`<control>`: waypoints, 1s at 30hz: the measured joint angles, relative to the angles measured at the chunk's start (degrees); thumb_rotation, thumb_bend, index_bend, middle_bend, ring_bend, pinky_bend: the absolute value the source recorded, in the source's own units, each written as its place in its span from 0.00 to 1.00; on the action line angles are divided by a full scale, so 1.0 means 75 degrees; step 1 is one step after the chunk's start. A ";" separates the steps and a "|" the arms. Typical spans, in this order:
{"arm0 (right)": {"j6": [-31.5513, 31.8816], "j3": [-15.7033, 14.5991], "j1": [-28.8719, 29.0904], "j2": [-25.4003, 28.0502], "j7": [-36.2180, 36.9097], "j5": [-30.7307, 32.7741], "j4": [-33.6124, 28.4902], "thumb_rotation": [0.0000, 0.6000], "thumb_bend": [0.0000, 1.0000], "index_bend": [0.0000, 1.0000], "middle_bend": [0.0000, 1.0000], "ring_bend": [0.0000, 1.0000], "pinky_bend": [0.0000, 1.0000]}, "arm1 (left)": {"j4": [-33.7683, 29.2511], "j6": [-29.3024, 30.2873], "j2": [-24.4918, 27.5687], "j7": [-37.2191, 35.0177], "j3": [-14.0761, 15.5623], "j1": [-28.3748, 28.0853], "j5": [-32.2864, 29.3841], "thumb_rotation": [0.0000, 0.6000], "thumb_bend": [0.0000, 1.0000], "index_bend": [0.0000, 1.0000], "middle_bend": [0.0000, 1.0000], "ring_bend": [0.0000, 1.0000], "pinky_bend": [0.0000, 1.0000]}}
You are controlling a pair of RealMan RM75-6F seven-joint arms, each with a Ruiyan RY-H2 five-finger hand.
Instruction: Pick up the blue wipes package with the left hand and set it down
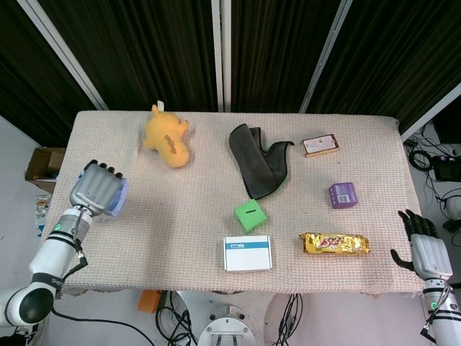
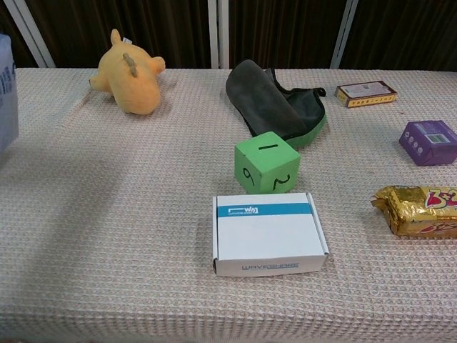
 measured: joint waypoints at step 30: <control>-0.0307 0.0041 0.0097 0.0039 -0.0311 0.0313 -0.0144 1.00 0.22 0.00 0.00 0.00 0.00 | 0.0124 -0.0080 -0.1228 -0.2315 0.0050 -0.0813 0.0607 1.00 0.00 0.00 0.00 0.05 0.33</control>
